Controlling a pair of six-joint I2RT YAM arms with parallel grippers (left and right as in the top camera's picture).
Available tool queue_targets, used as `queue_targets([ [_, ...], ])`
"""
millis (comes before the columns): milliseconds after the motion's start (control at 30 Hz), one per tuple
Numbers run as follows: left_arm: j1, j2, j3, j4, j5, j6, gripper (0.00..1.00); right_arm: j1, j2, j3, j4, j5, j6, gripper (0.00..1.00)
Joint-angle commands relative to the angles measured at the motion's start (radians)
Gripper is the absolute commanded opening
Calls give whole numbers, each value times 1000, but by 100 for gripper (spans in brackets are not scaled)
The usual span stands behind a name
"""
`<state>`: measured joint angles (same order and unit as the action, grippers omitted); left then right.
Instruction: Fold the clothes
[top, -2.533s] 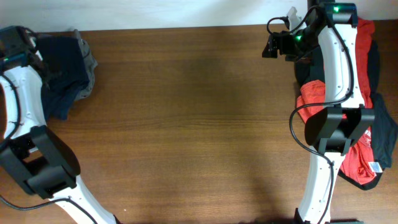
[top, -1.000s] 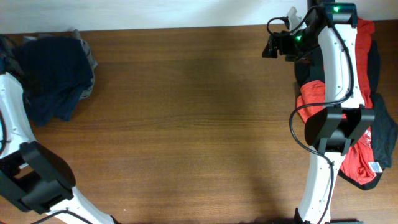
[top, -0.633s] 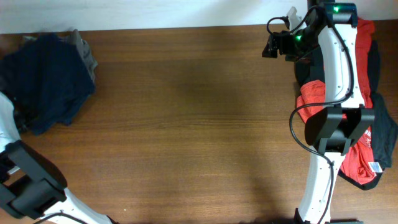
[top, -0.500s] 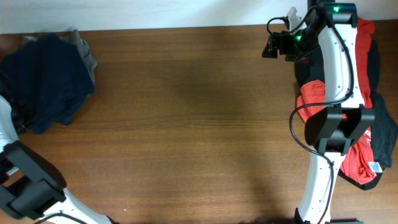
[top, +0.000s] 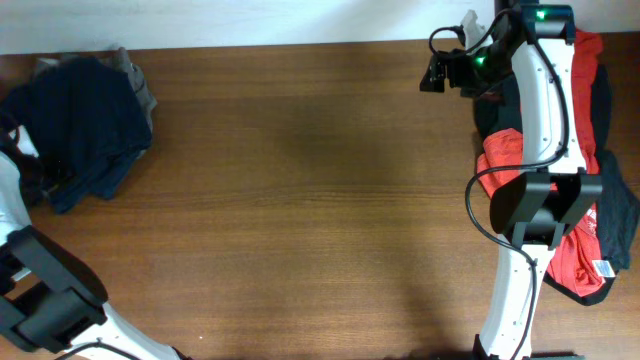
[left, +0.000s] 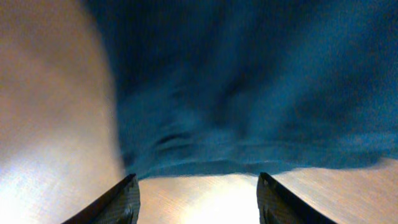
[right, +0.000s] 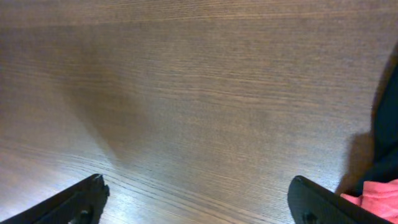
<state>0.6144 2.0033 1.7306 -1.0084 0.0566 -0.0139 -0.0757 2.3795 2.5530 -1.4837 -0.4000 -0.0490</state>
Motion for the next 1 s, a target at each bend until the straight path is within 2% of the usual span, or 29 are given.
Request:
queue_targets([
  [0, -61, -126, 13, 42, 196, 163, 63, 3, -18, 79, 3, 5, -26, 99],
  [133, -151, -188, 12, 68, 222, 226, 67, 6, -29, 181, -34, -99, -163, 99],
  [400, -450, -196, 12, 178, 306, 224, 71, 24, -114, 494, -162, -105, -171, 99],
  [433, -490, -192, 12, 189, 308, 225, 99, 24, -127, 528, -180, -105, -171, 99],
  [700, -743, -148, 11, 262, 293, 225, 99, 24, -173, 573, -214, -105, -145, 99],
  [867, -816, -129, 11, 293, 217, 224, 99, 24, -172, 563, -214, -105, -145, 99],
  [900, -821, -128, 11, 297, 189, 207, 99, 24, -172, 563, -214, -105, -145, 99],
  [967, -823, -128, 11, 305, 88, 97, 99, 21, -172, 563, -214, -105, -145, 99],
])
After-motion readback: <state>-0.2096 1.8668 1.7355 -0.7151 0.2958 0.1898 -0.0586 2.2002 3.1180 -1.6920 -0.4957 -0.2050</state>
